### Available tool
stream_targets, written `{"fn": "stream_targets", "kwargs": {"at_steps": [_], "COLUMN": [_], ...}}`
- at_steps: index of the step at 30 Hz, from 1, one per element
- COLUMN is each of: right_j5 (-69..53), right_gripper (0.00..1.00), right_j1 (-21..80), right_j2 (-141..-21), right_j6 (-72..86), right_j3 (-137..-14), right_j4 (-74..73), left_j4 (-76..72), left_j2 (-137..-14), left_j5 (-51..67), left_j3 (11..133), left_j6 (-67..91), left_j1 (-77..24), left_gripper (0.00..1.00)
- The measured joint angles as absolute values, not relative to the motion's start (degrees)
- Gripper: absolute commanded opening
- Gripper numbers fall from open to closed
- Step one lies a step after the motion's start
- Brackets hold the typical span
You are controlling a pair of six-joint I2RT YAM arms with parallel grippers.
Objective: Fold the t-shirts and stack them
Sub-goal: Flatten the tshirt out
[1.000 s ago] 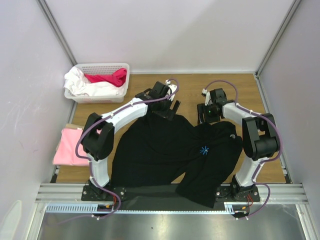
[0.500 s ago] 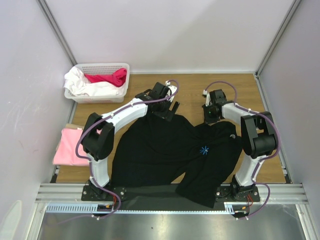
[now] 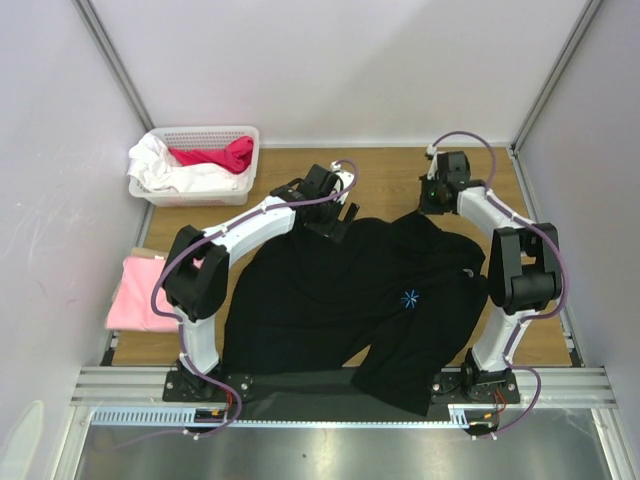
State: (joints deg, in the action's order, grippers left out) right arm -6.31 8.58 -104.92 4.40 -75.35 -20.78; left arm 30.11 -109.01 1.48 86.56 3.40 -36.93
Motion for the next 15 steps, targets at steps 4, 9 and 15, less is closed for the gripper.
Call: {"fn": "stream_targets", "kwargs": {"at_steps": [4, 9, 15], "right_j5": [-6.02, -5.28, -4.69], "right_gripper": [0.00, 0.00, 0.00], "right_j1": [5.96, 5.30, 5.56], "right_j2": [-106.52, -109.60, -110.19], "right_j6": [5.15, 5.56, 4.86], "right_j3": [-78.63, -81.71, -84.25], "right_j4": [-19.88, -18.81, -18.55], "left_j4": [30.09, 29.98, 29.74], "left_j2": [-109.01, -109.01, -109.19], "left_j5": [1.41, 1.02, 0.64], "left_j3": [86.54, 85.91, 85.60], "left_j6": [3.42, 3.46, 3.55], "left_j1": [-36.93, -36.84, -36.82], "left_gripper": [0.91, 0.91, 0.91]}}
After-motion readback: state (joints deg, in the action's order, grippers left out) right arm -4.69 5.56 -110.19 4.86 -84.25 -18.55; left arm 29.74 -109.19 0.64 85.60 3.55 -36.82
